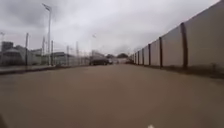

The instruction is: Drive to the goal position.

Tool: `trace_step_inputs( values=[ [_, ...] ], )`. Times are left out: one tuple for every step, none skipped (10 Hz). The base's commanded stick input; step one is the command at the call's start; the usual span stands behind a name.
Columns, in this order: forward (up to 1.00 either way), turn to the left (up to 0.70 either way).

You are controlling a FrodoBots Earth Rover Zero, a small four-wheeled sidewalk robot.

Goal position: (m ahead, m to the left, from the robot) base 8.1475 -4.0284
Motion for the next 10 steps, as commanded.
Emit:
trace_step_inputs(
  values=[
    [1.0, 0.0],
    [1.0, 0.0],
    [1.0, 0.0],
    [1.0, 0.0],
    [1.0, 0.0],
    [1.0, 0.0],
    [1.0, 0.0],
    [1.0, 0.0],
    [1.0, 0.0],
    [1.0, 0.0]
  ],
)
